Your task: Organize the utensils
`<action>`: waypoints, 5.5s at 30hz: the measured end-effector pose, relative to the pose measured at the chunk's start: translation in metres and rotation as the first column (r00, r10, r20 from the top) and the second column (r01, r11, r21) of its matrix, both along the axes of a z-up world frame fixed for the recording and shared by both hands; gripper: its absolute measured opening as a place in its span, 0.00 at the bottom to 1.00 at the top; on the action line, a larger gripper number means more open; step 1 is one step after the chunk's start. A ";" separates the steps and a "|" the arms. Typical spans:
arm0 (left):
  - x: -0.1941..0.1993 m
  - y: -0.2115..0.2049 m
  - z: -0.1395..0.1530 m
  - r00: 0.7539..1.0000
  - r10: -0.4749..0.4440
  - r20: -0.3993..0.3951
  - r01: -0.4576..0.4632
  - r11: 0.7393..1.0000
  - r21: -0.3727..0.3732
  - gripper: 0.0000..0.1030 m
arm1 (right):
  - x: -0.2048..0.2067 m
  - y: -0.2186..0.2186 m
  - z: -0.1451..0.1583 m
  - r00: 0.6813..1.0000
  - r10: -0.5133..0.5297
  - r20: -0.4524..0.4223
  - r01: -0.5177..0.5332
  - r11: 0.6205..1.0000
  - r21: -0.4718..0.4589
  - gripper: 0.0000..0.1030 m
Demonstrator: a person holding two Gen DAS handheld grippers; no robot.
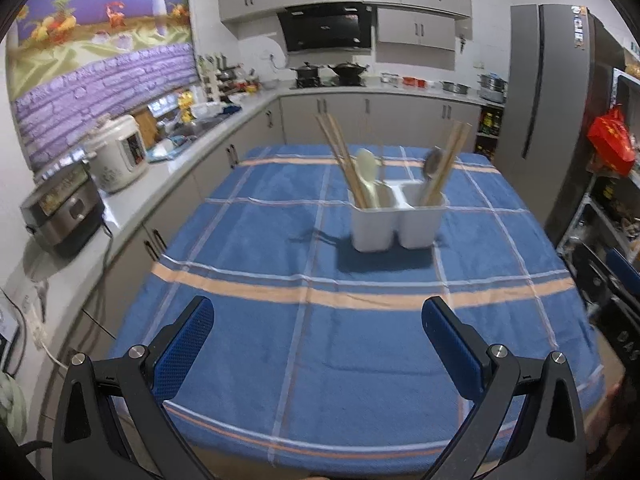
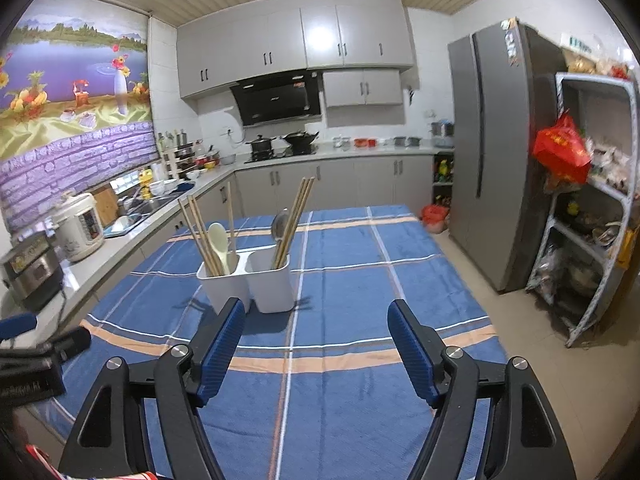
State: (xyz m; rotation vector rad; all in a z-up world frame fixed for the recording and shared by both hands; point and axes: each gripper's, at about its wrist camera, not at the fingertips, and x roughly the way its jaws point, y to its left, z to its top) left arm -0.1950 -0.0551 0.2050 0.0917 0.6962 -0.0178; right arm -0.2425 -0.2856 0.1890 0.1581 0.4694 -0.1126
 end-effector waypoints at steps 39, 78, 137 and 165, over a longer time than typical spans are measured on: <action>0.340 0.000 -0.046 0.976 -0.161 -0.144 0.074 0.877 -0.474 0.14 | 0.305 -0.056 -0.044 0.968 0.225 -0.112 -0.168 0.910 0.378 0.07; 0.262 -0.033 0.006 0.959 -0.284 0.010 0.264 0.876 -0.405 0.07 | 0.267 -0.032 -0.017 0.973 0.228 -0.038 -0.205 0.925 0.321 0.08; 0.257 -0.087 -0.020 0.988 -0.154 -0.019 0.154 0.988 0.028 0.08 | 0.268 -0.030 -0.037 0.989 0.097 -0.115 -0.069 0.972 0.223 0.10; 0.211 -0.049 0.016 0.994 -0.105 0.030 0.105 0.994 -0.010 0.63 | 0.235 -0.029 -0.026 0.992 0.045 -0.120 -0.020 0.979 0.202 0.58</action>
